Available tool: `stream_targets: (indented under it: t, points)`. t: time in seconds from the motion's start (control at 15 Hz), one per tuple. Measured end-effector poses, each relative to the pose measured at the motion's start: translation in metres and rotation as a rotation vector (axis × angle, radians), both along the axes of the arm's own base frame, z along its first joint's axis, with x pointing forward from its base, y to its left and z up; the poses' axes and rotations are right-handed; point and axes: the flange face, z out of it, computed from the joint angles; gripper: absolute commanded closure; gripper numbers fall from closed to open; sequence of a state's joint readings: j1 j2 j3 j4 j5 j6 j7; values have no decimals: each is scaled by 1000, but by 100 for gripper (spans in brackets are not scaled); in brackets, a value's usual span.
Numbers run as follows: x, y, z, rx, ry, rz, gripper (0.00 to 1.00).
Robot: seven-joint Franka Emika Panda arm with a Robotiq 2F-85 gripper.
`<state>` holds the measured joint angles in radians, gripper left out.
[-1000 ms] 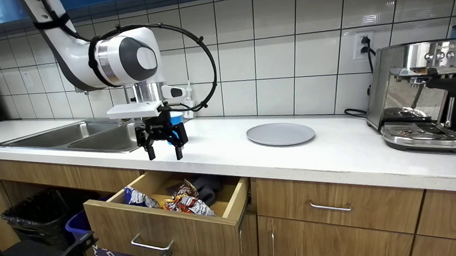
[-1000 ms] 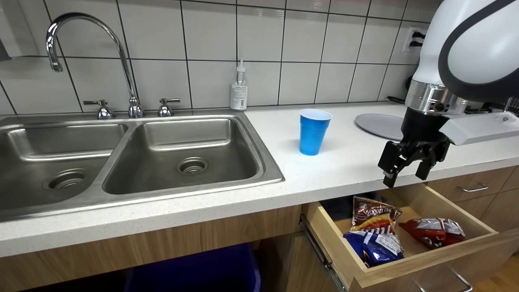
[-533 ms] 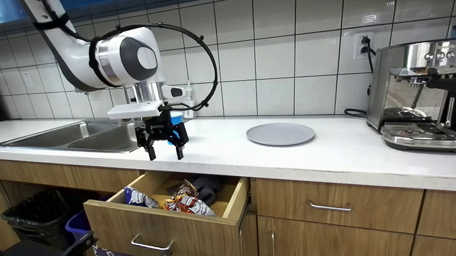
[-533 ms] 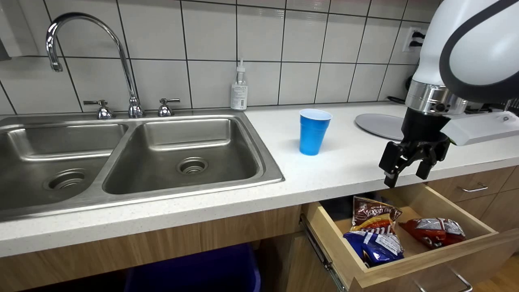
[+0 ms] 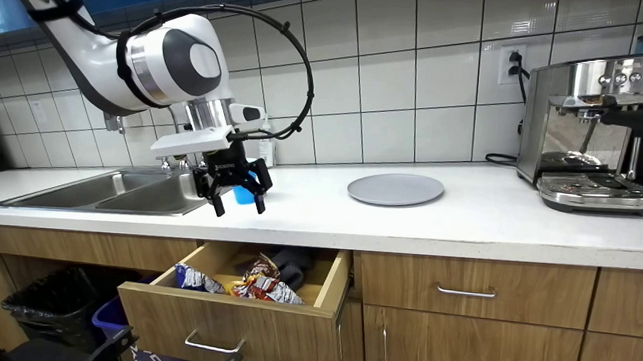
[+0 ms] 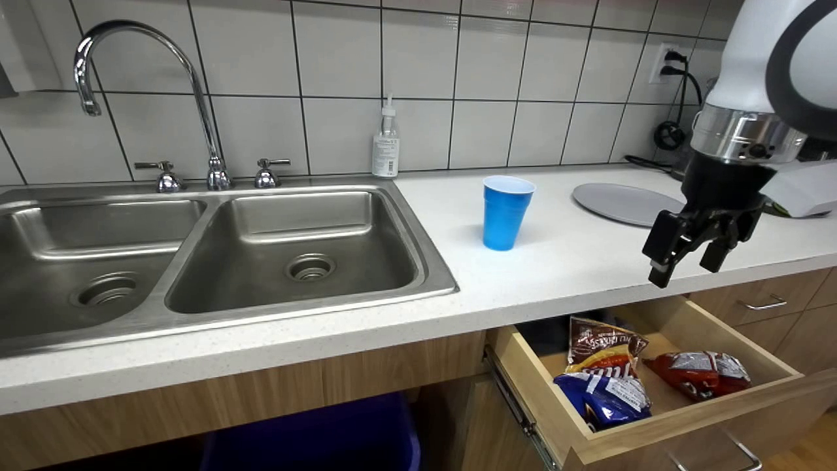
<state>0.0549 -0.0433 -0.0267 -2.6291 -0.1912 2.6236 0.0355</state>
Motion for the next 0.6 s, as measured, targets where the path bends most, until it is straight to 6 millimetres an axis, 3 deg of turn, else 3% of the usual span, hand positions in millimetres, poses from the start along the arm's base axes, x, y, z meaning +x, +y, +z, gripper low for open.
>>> stream_targets:
  t: [0.6]
  points:
    - [-35,-35,26,20,-19,46,0]
